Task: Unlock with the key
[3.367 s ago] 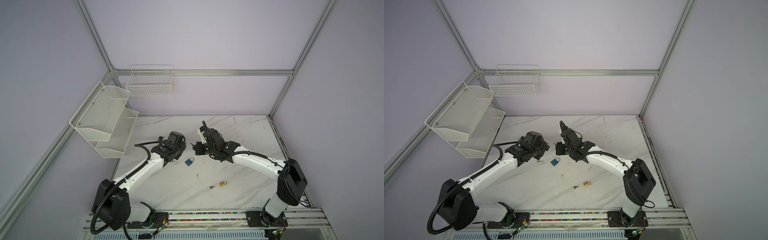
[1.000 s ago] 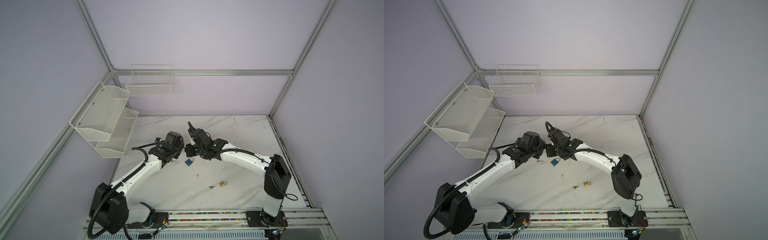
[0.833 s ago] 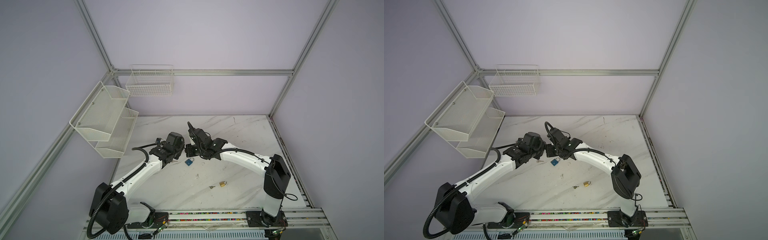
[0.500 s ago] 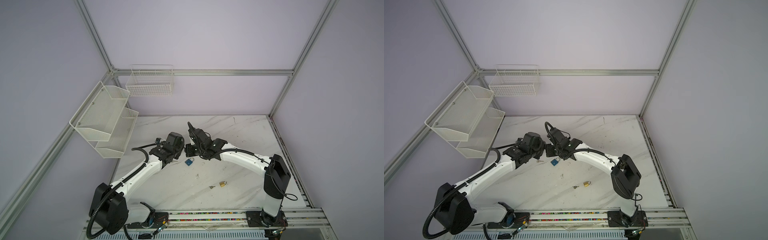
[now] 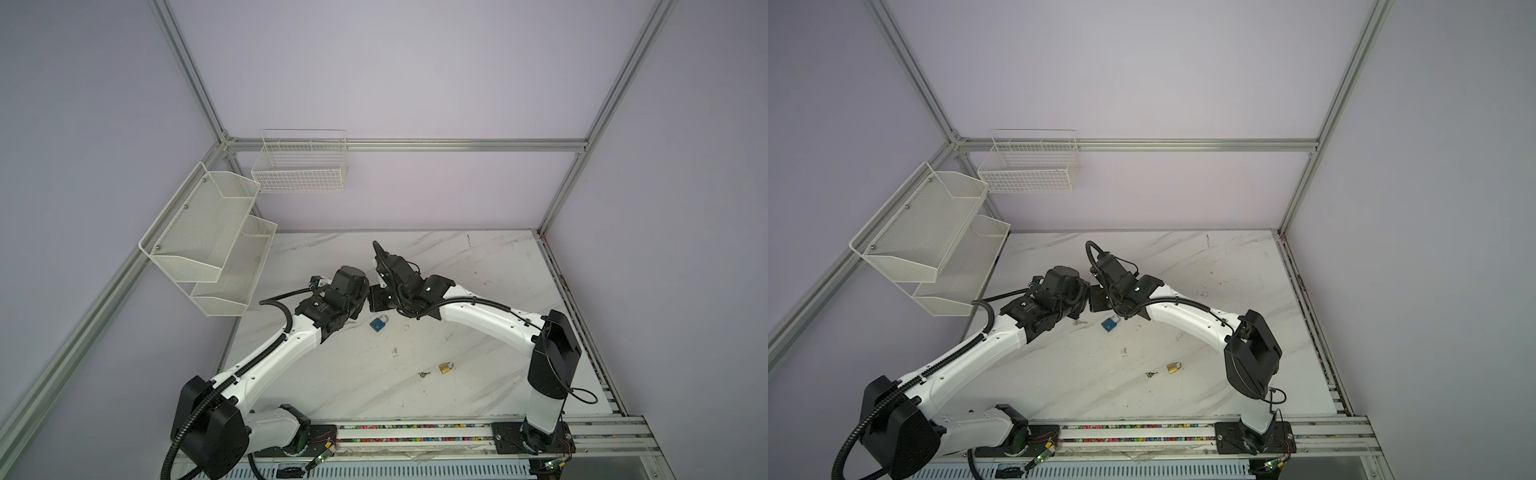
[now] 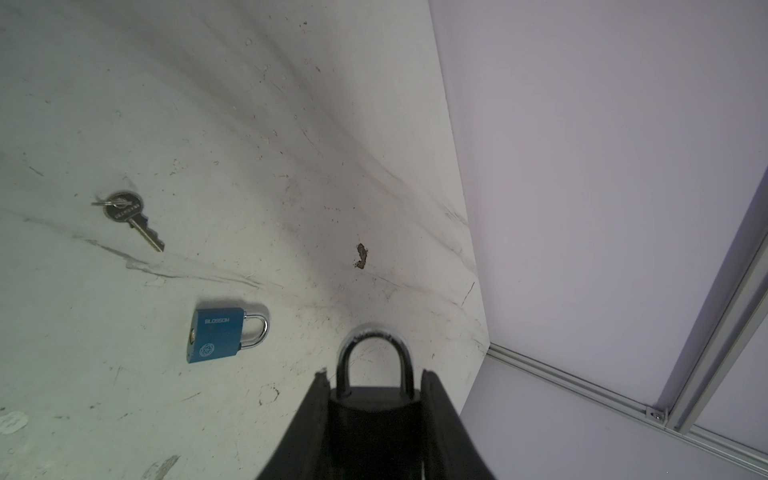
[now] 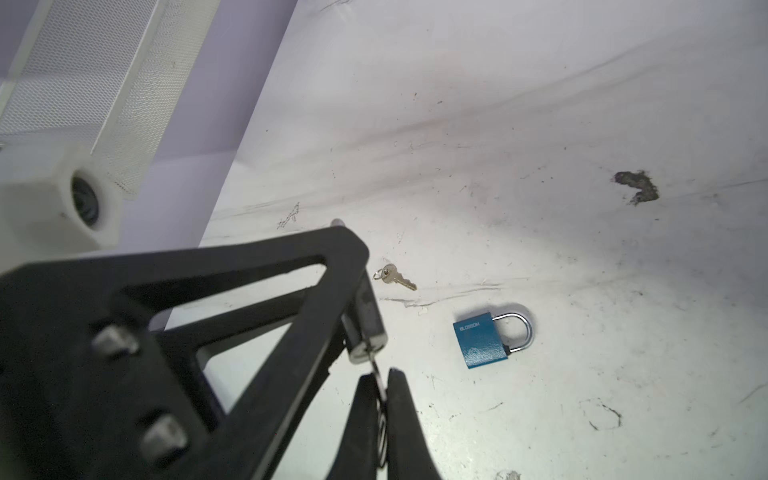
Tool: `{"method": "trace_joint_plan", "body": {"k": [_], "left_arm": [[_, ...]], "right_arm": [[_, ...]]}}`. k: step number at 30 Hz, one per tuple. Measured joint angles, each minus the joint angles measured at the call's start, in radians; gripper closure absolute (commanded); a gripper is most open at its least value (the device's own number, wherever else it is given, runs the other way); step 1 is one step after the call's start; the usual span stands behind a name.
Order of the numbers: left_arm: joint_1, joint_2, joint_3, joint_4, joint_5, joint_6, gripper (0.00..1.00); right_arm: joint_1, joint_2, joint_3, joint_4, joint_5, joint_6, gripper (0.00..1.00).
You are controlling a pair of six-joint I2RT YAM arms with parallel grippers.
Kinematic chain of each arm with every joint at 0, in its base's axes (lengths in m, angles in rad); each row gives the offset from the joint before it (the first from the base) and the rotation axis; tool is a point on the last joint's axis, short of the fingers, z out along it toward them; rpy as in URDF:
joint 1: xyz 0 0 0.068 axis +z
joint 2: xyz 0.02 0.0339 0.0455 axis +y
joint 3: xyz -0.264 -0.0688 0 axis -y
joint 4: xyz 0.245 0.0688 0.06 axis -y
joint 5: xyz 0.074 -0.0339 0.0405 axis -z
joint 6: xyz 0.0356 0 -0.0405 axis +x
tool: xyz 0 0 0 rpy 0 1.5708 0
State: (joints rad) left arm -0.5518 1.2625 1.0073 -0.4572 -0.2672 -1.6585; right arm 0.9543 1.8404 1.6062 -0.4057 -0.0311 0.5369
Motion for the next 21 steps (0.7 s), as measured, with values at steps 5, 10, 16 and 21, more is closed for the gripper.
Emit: {"method": "trace_joint_plan", "body": {"k": [5, 10, 16, 21], "left_arm": [[0.0, 0.008, 0.0, -0.004, -0.007, -0.026, 1.0], [0.0, 0.013, 0.0, -0.007, -0.015, -0.034, 1.0], [0.001, -0.016, -0.004, 0.015, -0.019, -0.032, 1.0], [0.001, -0.074, -0.03, 0.069, -0.033, -0.028, 1.0]], "right_arm": [[0.002, -0.006, -0.036, 0.054, -0.015, 0.007, 1.0], [-0.025, -0.01, -0.068, 0.111, -0.117, 0.055, 1.0], [-0.099, -0.047, -0.161, 0.274, -0.332, 0.201, 1.0], [-0.14, -0.07, -0.231, 0.442, -0.479, 0.343, 1.0]]}}
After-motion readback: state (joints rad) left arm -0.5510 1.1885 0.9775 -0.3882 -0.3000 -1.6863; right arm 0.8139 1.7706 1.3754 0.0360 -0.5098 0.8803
